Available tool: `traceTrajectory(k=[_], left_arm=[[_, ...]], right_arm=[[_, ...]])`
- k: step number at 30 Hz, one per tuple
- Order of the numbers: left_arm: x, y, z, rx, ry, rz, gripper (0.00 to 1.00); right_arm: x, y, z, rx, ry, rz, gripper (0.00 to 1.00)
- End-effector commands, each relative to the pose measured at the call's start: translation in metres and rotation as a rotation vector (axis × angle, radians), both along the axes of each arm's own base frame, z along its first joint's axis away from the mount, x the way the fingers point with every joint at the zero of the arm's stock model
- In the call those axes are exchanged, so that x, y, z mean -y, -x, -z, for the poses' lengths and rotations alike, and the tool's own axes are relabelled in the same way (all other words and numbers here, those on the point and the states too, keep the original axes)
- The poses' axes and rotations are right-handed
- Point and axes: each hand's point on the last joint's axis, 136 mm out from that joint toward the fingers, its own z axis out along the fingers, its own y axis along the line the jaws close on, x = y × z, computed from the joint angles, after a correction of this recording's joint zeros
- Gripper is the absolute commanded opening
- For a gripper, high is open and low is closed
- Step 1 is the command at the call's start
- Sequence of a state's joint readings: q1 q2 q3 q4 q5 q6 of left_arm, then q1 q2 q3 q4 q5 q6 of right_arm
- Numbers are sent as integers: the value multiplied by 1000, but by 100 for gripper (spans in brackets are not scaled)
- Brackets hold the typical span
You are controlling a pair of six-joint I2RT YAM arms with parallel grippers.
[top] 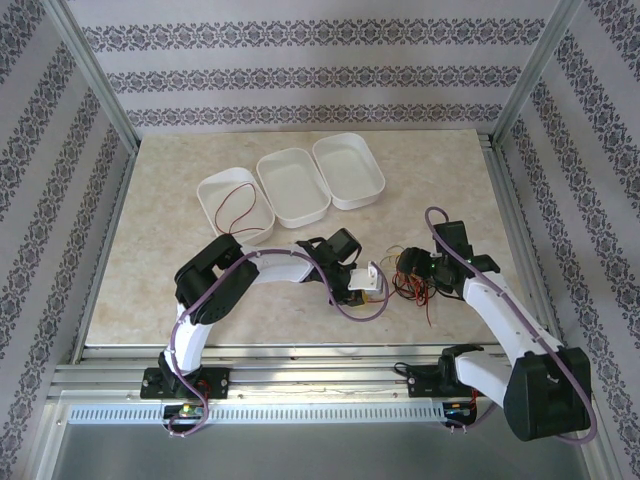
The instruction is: Untangle the cables
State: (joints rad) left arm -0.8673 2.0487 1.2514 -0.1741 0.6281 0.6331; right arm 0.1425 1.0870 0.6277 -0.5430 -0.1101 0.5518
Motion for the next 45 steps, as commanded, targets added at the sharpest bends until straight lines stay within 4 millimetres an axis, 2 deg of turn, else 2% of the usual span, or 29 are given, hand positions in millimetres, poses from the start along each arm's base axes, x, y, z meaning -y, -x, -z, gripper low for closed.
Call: traceTrajectory(k=[1, 8, 14, 19, 23, 25, 34, 42, 45], left_arm=[[-1, 17, 9, -32, -10, 33, 0], [-5, 14, 2, -6, -12, -4, 0], [-17, 10, -9, 26, -21, -68, 0], [-33, 5, -21, 28, -1, -133, 0], [-47, 2, -21, 38, -14, -180, 0], [-52, 0, -23, 40, -15, -202, 0], [-91, -12, -23, 71, -68, -342, 0], [-122, -13, -39, 114, -65, -432, 0], [-126, -14, -46, 113, -34, -460, 0]], right_arm=[[0, 2, 10, -21, 23, -5, 80], [-1, -1, 19, -36, 50, -13, 73], [5, -1, 27, -57, 86, 5, 61], [11, -8, 27, -54, 115, 22, 45], [12, -11, 30, -65, 120, 31, 26], [13, -12, 32, -74, 122, 36, 20], [21, -12, 30, -60, 140, 64, 18], [32, -13, 27, -52, 157, 96, 18], [35, -13, 24, -42, 161, 105, 19]])
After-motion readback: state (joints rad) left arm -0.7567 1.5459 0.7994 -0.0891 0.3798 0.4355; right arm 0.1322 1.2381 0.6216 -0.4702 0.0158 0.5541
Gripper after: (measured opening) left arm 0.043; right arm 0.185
